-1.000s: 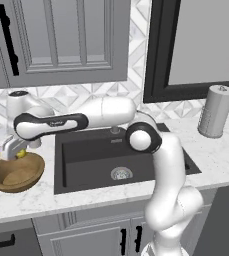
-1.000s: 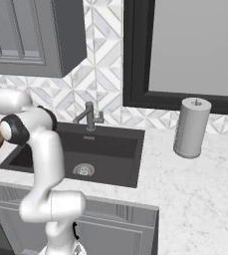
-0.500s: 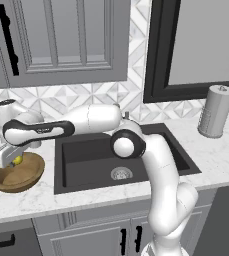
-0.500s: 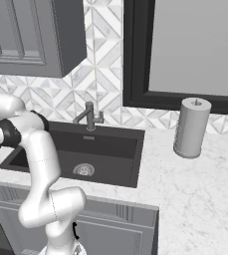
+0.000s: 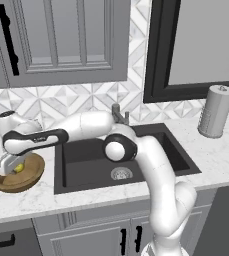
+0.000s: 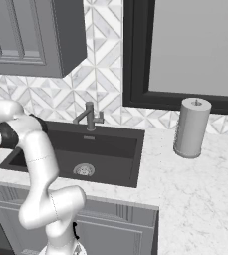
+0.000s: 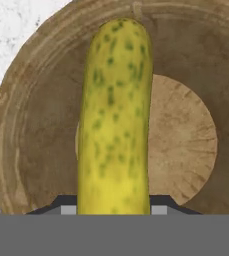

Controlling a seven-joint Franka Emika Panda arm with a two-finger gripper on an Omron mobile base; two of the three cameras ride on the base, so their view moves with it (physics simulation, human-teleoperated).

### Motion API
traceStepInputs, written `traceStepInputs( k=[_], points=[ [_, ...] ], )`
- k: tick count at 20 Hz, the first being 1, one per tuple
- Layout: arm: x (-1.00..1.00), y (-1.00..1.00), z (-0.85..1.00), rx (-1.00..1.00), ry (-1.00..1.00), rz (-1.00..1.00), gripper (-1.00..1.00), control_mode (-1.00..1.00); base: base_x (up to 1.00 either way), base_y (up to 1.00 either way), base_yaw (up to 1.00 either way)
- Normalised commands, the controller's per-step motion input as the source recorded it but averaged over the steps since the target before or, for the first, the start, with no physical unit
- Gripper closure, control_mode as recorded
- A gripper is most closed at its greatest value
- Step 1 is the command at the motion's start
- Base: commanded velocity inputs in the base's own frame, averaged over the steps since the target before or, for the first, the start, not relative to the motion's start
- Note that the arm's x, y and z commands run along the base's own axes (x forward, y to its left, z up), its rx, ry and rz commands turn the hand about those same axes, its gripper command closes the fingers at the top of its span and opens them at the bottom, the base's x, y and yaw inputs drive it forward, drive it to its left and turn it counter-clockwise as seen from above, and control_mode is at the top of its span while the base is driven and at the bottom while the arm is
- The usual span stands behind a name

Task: Pick the cucumber from the sink and place it in the bowl. Then pick the bowl and place it in the microwave. Then close the microwave door and press the start button.

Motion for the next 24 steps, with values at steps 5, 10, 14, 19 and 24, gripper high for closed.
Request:
traceStepInputs(
  k=[5,10,14,19,24],
  points=[
    [0.25,0.0,-0.43,0.0,0.04,0.0,1.0,-1.0,0.0,0.0,0.0],
    [0.14,0.0,-0.45,0.0,0.04,0.0,1.0,-1.0,0.0,0.0,0.0],
    [0.02,0.0,-0.35,0.0,0.04,0.0,1.0,-1.0,0.0,0.0,0.0],
    [-0.3,0.0,-0.06,0.0,0.0,0.0,-1.0,-1.0,0.0,0.0,0.0],
    [-0.36,-0.12,0.07,0.0,-0.07,-0.02,-1.0,-1.0,0.0,0.0,0.0]
  ],
)
